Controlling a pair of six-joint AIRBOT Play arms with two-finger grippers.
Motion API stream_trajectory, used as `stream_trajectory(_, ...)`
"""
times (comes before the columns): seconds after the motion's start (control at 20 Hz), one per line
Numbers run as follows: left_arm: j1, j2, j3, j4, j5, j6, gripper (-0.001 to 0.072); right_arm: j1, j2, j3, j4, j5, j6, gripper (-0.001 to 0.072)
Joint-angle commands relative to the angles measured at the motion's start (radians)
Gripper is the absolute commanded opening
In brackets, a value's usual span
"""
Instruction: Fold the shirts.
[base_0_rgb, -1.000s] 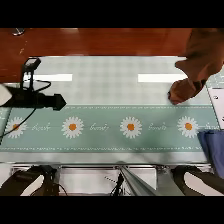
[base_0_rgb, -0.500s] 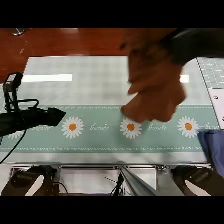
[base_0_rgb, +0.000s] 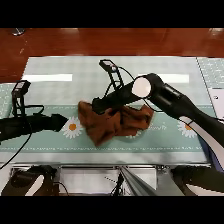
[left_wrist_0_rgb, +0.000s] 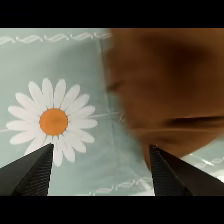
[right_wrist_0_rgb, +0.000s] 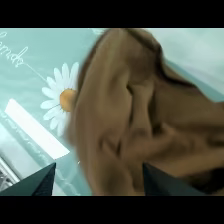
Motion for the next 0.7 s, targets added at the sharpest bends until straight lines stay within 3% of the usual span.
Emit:
stream_trajectory(0.0, 0.001, 0.0, -0.009, 0.0, -0.082, 0.003, 0.0703, -0.127, -0.002, 0.024, 0.08, 0.147, -0.125, 0.0622)
stream_trajectory(0.15, 0.001, 0.0, -0.017, 0.073, -0.13, -0.081, 0.0703, -0.436, 0.16, -0.006, -0.221, 0.321, -0.069, 0.062)
stream_trajectory(0.25, 0.001, -0.005, -0.082, 0.041, -0.13, -0.122, 0.0702, -0.644, 0.291, -0.156, -0.295, 0.293, -0.011, 0.062)
stream_trajectory(0.45, 0.001, -0.092, -0.31, -0.262, 0.025, -0.07, 0.0702, -0.874, 0.517, -0.624, -0.061, 0.147, -0.047, 0.0619)
stream_trajectory(0.55, 0.0, -0.167, -0.359, -0.451, 0.09, 0.066, 0.0702, -0.877, 0.582, -0.775, 0.022, 0.12, -0.088, 0.0619)
stream_trajectory(0.65, -0.019, -0.24, -0.369, -0.568, 0.135, 0.146, 0.0701, -0.877, 0.612, -0.85, 0.066, 0.105, -0.109, 0.0619)
